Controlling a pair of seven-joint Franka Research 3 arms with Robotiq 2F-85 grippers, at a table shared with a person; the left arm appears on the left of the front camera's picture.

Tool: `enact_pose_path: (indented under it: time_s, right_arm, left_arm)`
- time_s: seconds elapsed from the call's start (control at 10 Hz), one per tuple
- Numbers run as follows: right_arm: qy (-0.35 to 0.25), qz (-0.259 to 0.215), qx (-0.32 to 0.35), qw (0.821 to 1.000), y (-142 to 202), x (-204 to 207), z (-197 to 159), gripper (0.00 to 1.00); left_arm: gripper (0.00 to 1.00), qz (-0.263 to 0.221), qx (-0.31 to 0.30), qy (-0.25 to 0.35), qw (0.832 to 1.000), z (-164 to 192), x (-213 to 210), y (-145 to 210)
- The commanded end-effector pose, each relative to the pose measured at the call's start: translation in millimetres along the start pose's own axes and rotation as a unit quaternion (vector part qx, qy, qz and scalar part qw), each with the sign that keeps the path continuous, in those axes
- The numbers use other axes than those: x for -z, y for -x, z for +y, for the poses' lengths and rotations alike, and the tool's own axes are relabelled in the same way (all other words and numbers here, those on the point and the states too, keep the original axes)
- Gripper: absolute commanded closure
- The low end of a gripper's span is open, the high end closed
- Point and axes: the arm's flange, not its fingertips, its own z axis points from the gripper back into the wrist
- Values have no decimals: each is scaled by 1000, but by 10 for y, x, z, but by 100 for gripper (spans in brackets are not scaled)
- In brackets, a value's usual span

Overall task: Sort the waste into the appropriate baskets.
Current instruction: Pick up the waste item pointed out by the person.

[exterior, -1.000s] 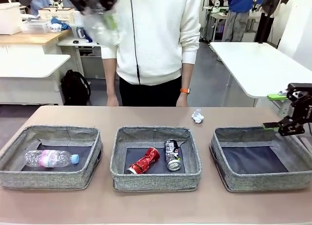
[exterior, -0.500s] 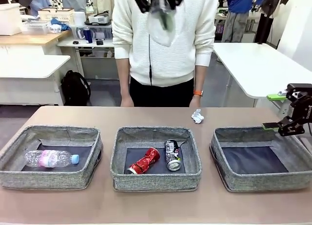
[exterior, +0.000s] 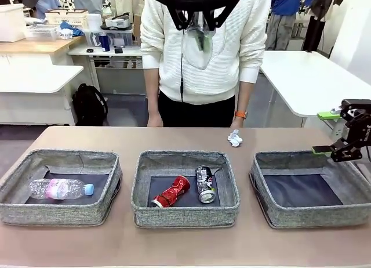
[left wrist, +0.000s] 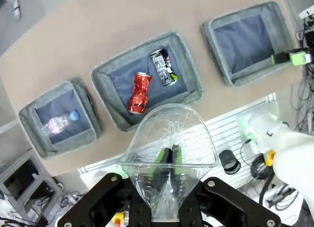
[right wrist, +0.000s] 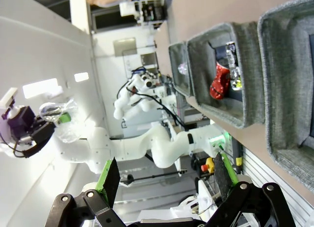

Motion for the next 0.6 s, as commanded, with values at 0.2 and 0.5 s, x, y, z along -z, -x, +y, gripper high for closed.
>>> enact_pose_path:
  time_s: [0.2,0.5]
  right_arm:
    - [-5,2,5,1000,-16,-16,45,0]
    - [-5,2,5,1000,-16,-16,45,0]
  left_arm:
    - [95,-4,-8,7,1000,-9,-62,36]
    - [95,-4,-8,7,1000,-9,-62,36]
